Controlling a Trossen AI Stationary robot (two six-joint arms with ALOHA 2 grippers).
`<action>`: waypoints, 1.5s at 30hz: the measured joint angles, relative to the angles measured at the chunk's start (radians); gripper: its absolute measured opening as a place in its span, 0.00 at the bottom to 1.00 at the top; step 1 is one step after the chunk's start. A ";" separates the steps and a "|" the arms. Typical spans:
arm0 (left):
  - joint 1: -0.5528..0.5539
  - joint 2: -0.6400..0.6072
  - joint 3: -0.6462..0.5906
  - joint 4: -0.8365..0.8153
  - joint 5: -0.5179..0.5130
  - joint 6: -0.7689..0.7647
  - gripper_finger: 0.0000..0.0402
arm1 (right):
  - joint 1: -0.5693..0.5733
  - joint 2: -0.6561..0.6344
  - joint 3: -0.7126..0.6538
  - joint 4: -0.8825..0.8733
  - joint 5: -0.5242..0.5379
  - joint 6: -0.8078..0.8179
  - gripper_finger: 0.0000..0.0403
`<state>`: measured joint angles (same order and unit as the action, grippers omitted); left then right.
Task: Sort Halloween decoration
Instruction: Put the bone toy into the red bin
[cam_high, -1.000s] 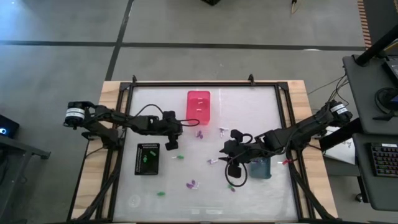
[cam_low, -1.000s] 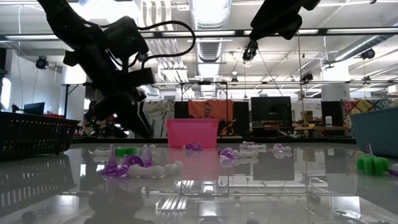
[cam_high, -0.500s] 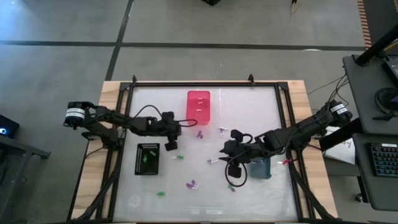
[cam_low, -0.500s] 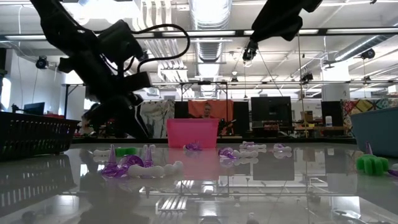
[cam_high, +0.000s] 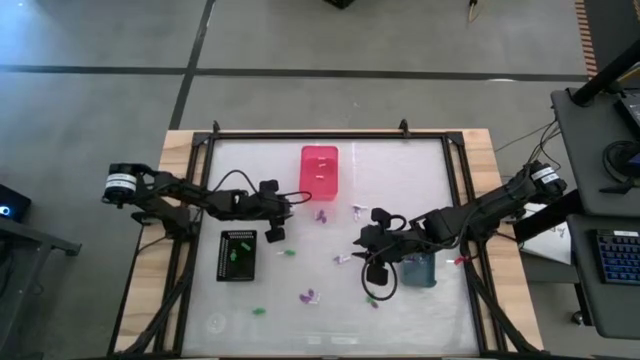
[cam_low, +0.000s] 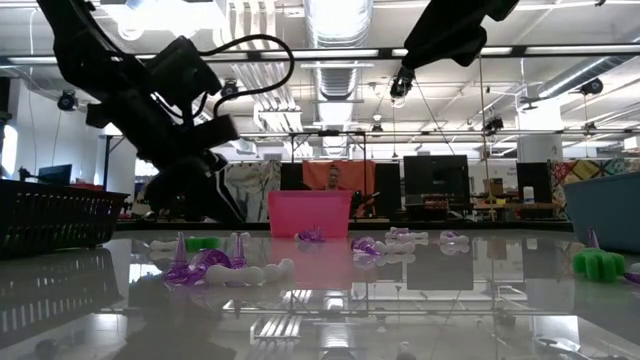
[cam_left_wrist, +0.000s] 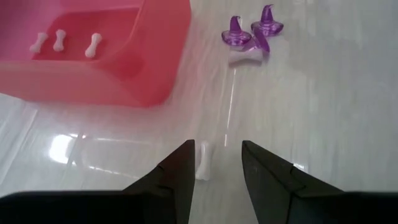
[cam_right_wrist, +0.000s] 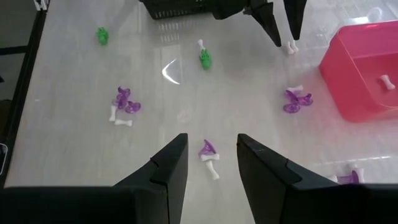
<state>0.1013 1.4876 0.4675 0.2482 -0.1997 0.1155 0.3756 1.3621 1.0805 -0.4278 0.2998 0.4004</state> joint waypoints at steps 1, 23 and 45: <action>0.000 0.000 -0.004 0.000 0.000 -0.001 0.29 | 0.000 0.000 0.000 0.000 0.000 0.000 0.32; 0.000 0.000 -0.012 0.007 0.000 0.003 0.29 | 0.000 0.000 0.000 0.000 0.000 0.008 0.32; 0.001 0.000 -0.018 0.082 -0.003 0.015 0.29 | 0.000 0.000 0.000 0.000 0.000 0.008 0.32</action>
<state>0.1024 1.4876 0.4497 0.3302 -0.2028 0.1303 0.3756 1.3621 1.0805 -0.4278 0.2996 0.4088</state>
